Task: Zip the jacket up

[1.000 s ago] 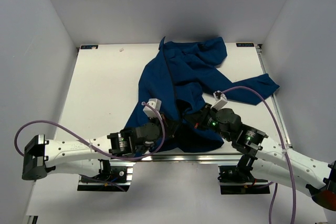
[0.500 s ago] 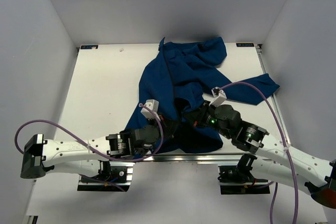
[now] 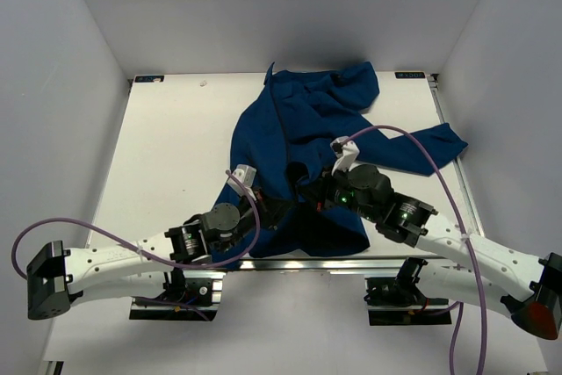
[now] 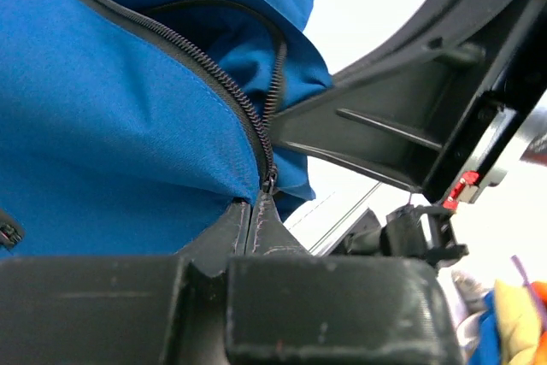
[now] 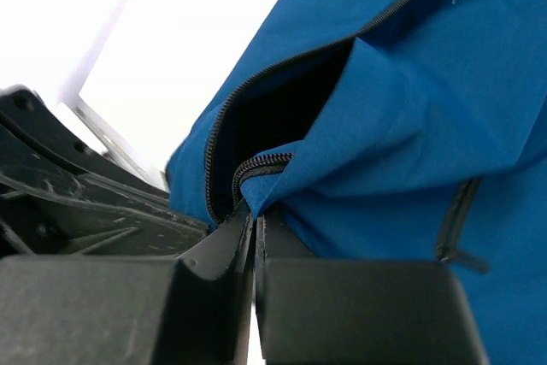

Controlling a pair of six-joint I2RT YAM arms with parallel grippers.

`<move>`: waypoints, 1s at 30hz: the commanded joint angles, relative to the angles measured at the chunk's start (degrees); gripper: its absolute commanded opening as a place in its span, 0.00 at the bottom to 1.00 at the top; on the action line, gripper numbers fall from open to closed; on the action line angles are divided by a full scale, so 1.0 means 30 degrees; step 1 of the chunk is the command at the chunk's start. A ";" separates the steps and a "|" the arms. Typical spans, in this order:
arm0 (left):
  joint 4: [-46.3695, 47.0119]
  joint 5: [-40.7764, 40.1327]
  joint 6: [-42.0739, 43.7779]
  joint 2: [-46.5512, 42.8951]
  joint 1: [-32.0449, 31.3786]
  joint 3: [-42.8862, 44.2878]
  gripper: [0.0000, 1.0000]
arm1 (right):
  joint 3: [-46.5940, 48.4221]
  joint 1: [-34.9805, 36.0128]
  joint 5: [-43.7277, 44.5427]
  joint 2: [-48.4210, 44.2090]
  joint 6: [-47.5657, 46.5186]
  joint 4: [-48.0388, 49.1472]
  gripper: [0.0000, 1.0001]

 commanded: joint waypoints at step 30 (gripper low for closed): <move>-0.3468 0.7107 0.2847 0.2311 0.1909 0.1611 0.00 | 0.1869 -0.5133 -0.6451 0.1796 -0.6185 0.1280 0.00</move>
